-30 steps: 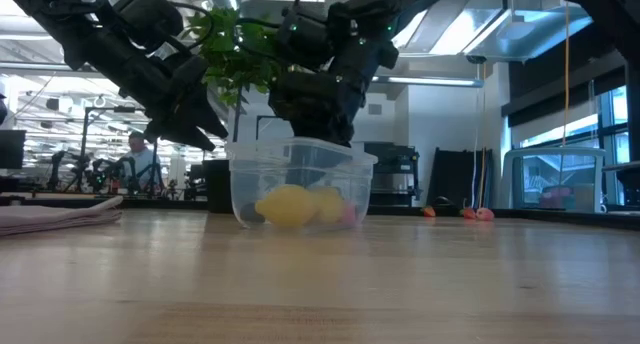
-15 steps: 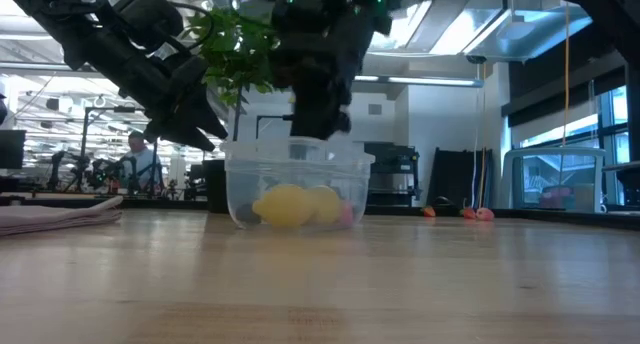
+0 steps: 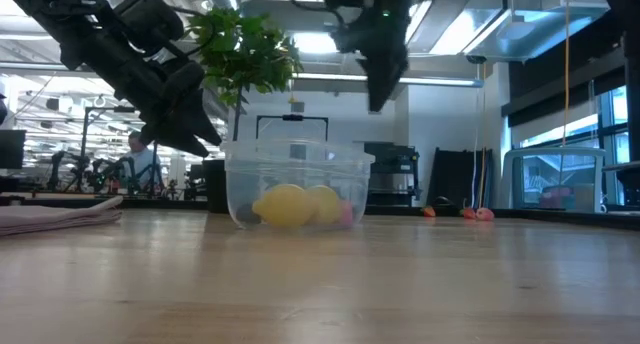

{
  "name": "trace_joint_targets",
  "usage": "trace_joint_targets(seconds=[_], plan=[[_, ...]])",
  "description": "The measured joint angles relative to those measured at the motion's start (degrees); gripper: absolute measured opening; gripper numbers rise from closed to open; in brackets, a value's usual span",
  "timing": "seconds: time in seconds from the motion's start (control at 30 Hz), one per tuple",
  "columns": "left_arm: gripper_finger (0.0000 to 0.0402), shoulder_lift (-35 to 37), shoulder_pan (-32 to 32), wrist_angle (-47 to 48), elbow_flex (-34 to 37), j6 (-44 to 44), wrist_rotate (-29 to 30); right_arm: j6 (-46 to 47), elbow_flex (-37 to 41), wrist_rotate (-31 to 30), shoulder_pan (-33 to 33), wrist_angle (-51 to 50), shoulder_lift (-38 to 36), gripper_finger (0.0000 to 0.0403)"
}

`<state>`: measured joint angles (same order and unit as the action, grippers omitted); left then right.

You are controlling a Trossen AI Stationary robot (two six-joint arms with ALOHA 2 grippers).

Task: Pick and placing Produce into tupperware
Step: Put the peach into the transparent bin

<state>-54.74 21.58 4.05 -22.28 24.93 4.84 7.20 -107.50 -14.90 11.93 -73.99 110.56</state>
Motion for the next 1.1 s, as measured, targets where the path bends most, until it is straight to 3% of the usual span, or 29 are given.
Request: trace_joint_targets(seconds=[0.13, 0.57, 0.67, 0.97, 1.1], plan=[[0.0225, 0.0, 0.0, 0.0, 0.0, 0.0, 0.0, -0.3, 0.0, -8.4, 1.6, -5.3, -1.8, 0.0139], [0.0225, 0.0, 0.0, 0.0, 0.0, 0.0, 0.0, -9.9, 2.8, -6.2, 8.4, -8.7, -2.9, 0.0147], [0.0225, 0.0, 0.0, -0.1, 0.0, 0.0, 0.0, -10.7, 7.2, -3.2, 11.3, -8.4, -4.0, 0.0172], [0.0225, 0.0, 0.0, -0.8, 0.0, 0.0, 0.4, -12.2, 25.3, -3.8, 19.7, 2.9, -6.0, 0.0303], [0.0225, 0.0, 0.0, -1.3, 0.0, 0.0, 0.5, -11.7, 32.0, -4.0, 22.1, 6.4, -6.0, 0.0331]])
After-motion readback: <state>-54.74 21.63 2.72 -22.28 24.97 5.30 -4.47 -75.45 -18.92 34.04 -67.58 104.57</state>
